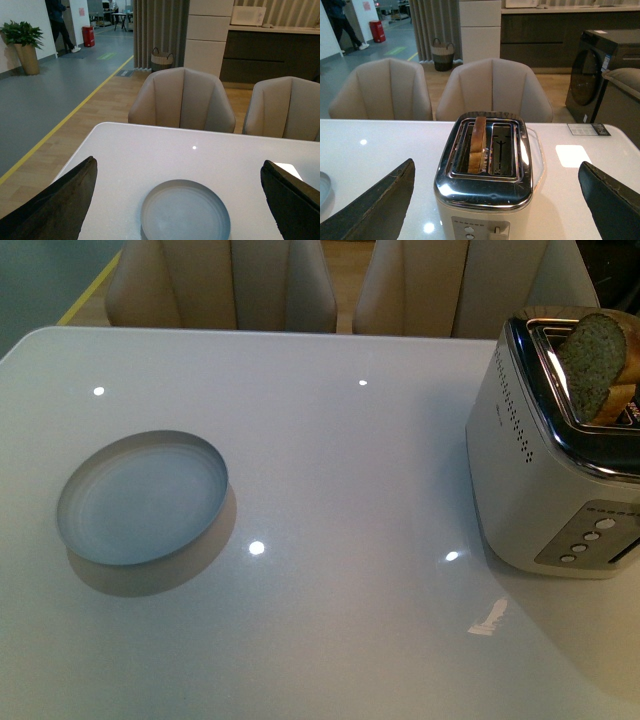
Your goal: Left arm holds plate, right arm toasts bread
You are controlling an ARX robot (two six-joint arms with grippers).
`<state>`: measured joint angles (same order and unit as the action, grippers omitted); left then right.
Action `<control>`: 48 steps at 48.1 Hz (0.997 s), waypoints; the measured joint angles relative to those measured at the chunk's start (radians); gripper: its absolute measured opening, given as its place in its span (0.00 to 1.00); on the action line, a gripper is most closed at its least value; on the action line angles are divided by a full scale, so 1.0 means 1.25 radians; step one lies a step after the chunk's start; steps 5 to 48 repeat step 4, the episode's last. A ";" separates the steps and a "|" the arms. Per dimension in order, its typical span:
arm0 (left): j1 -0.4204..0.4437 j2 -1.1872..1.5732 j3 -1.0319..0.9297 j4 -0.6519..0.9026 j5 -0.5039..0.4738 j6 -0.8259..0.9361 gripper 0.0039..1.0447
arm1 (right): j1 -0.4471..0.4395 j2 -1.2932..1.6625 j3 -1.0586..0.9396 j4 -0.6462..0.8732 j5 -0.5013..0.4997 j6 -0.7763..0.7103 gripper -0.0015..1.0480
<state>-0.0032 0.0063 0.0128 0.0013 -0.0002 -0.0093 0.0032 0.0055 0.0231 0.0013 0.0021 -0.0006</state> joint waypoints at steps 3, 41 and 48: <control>0.000 0.000 0.000 0.000 0.000 0.000 0.93 | 0.000 0.000 0.000 0.000 0.000 0.000 0.91; 0.000 0.000 0.000 0.000 0.000 0.000 0.93 | 0.000 0.000 0.000 0.000 0.000 0.000 0.91; 0.000 0.000 0.000 0.000 0.000 0.000 0.93 | 0.000 0.000 0.000 0.000 0.000 0.000 0.91</control>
